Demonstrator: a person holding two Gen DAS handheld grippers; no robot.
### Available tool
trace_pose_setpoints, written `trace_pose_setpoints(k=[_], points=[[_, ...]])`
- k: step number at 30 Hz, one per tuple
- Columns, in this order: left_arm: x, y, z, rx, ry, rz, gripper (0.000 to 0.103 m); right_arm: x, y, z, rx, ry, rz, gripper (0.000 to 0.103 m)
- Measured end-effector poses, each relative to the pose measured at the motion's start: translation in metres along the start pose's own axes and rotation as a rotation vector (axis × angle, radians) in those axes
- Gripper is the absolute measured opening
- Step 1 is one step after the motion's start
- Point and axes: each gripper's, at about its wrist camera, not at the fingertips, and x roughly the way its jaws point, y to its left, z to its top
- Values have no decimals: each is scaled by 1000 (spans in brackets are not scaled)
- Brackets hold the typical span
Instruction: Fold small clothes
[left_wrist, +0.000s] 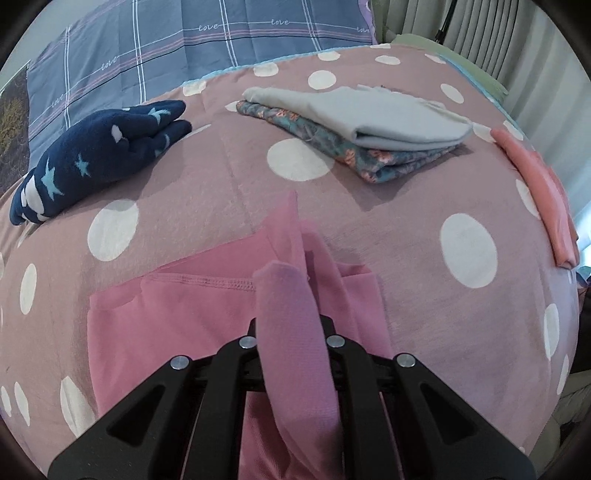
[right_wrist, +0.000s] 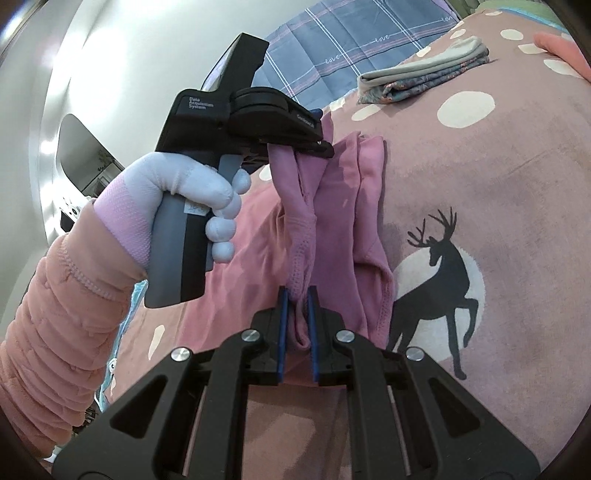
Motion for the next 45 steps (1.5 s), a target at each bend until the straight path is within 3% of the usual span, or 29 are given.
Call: trace_pose_setpoints(k=[3,9,12,16,20,26,31,33,36,40,42,43,45], points=[[2,-9,2,14,9,-15,9,-6,-2,1,3,-14,2,10],[-6,-27,7,104,7,-37,27,-10,-9,-4,40,8,-22,10],[-41,-31,11,147,-96,-56,37,-10,-9,-9,43,22,-39,10],[-87,-22,5,174,-214,-35,43,-8,-10,-8,52,32,-46,10],[-112,14,-34,155,-243,-17,49,-9,-10,-7,56,30,-51,10],[-107,70,-133,77,-166,7,49,-16,-17,-4,67,17,-57,7],[-116,102,-198,-43,-172,-45,49,-23,-22,-3,83,30,-43,8],[-125,103,-218,-54,-194,-71,50,-26,-23,-4,74,41,-34,14],[-130,93,-237,-5,-200,-78,54,-27,-16,-8,26,65,-40,35],[-120,79,-248,60,-177,-54,54,-14,-1,-15,-61,115,-79,38],[-113,78,-251,57,-167,-44,54,-5,3,-17,-86,122,-127,30],[-111,78,-253,53,-167,-45,54,-3,4,-17,-95,115,-140,5],[-108,79,-254,48,-167,-52,54,-13,6,-14,-93,73,-158,5]])
